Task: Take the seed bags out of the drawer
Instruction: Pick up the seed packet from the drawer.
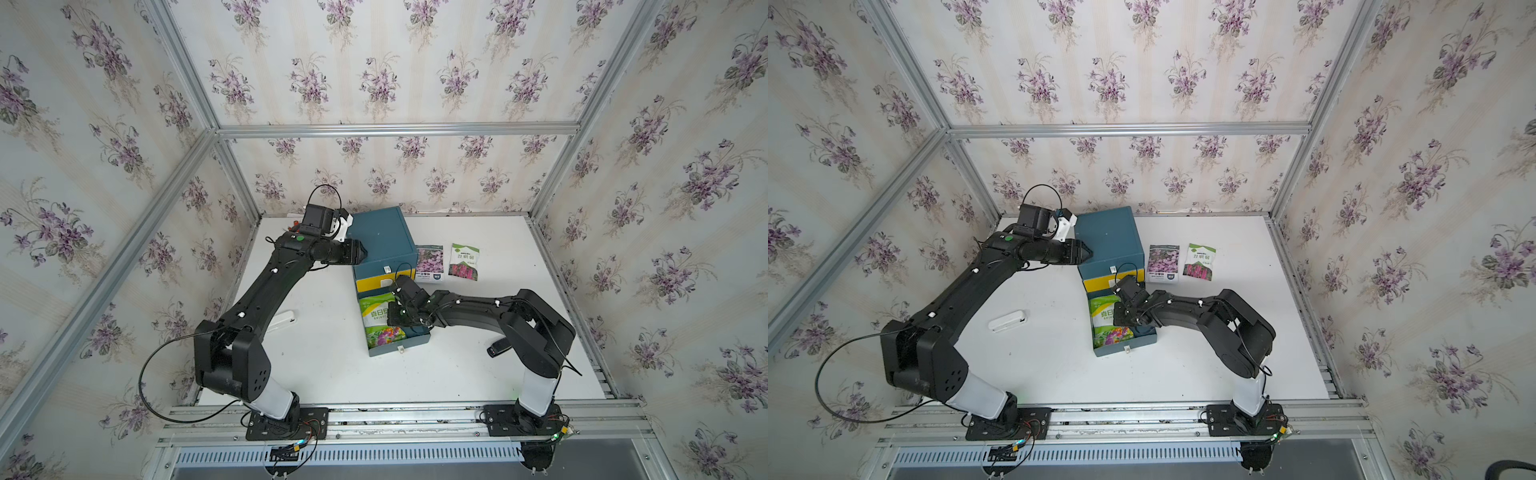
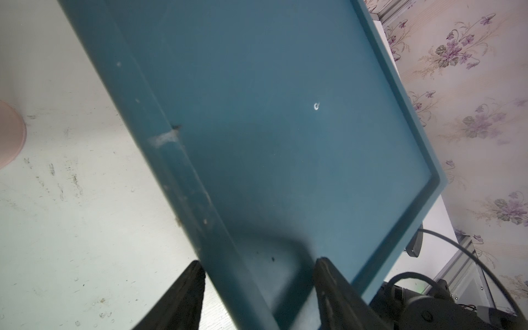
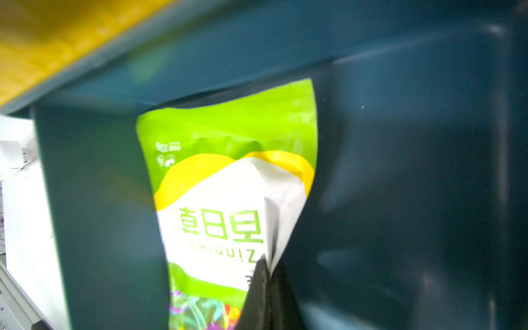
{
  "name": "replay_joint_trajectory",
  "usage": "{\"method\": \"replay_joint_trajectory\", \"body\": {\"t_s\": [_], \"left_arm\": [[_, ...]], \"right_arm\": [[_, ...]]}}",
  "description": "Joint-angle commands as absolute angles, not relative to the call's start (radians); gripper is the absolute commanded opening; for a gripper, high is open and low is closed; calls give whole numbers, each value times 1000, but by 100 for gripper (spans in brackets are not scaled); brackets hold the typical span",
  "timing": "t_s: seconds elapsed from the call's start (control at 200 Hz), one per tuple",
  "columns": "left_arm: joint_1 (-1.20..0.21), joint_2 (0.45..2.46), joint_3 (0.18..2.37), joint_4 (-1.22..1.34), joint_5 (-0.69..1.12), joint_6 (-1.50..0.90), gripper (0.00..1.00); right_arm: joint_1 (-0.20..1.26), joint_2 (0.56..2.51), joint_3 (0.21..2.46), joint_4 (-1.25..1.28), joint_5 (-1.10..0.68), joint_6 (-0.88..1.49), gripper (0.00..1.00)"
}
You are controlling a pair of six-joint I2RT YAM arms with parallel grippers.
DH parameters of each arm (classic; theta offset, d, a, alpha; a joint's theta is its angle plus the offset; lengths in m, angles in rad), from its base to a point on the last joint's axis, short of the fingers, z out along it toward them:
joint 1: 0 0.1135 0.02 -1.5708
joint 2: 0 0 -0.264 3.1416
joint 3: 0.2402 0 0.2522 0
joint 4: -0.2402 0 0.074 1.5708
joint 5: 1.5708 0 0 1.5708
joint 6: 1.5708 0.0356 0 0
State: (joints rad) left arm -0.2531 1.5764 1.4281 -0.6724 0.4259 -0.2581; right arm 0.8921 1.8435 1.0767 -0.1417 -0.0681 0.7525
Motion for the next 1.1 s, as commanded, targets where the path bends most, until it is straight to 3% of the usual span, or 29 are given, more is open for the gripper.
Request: {"method": "replay_joint_trajectory", "body": {"t_s": [0.0, 1.099], "left_arm": [[-253, 1590, 1410, -884, 340, -218, 64], [-253, 1590, 1408, -876, 333, -227, 64]], "right_arm": [[894, 1814, 1078, -168, -66, 761, 0], [833, 1441, 916, -309, -42, 835, 0]]}}
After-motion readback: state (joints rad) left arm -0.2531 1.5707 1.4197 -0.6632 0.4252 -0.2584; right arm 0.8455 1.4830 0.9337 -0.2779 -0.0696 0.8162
